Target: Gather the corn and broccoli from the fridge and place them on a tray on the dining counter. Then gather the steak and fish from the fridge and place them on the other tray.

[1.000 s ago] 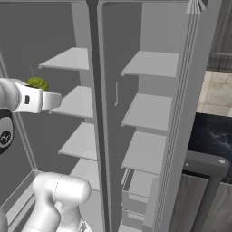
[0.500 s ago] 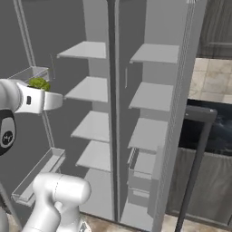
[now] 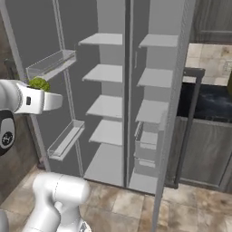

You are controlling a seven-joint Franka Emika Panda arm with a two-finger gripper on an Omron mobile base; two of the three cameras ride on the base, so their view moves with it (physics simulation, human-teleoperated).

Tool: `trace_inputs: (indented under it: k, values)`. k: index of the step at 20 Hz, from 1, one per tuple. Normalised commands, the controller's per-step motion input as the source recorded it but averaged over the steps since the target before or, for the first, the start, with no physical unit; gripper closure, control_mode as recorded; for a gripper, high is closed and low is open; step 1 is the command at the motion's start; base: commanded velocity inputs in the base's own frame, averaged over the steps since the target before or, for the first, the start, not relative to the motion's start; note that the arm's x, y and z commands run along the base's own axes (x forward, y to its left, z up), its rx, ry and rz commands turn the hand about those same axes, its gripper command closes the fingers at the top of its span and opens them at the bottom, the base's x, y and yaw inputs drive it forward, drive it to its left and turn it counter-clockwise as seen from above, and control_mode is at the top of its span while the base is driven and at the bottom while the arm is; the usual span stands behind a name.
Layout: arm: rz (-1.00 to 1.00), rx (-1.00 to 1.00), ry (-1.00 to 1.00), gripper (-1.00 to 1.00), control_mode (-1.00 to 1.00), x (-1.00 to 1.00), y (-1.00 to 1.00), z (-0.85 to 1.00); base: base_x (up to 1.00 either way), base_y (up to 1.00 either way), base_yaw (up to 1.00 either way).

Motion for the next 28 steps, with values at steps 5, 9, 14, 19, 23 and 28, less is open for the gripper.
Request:
trace_inputs:
  k: [5,9,14,19,23,28]
  values:
    - [0.0,0.0,0.0,1.0,1.0,0.0,0.0,0.0,-1.0,-0.07,-0.05]
    - [0.0,0.0,0.0,1.0,1.0,0.0,0.0,0.0,-1.0,-0.1,-0.03]
    - [0.0,0.0,0.0,1.0,1.0,0.0,0.0,0.0,-1.0,-0.1,-0.01]
    - [0.0,0.0,0.0,1.0,1.0,0.0,0.0,0.0,-0.99,-0.21,0.0]
    - [0.0,0.0,0.0,1.0,1.0,0.0,0.0,0.0,-1.0,-0.28,-0.04]
    - [0.0,0.0,0.0,1.0,1.0,0.0,0.0,0.0,-1.0,-0.37,-0.07]
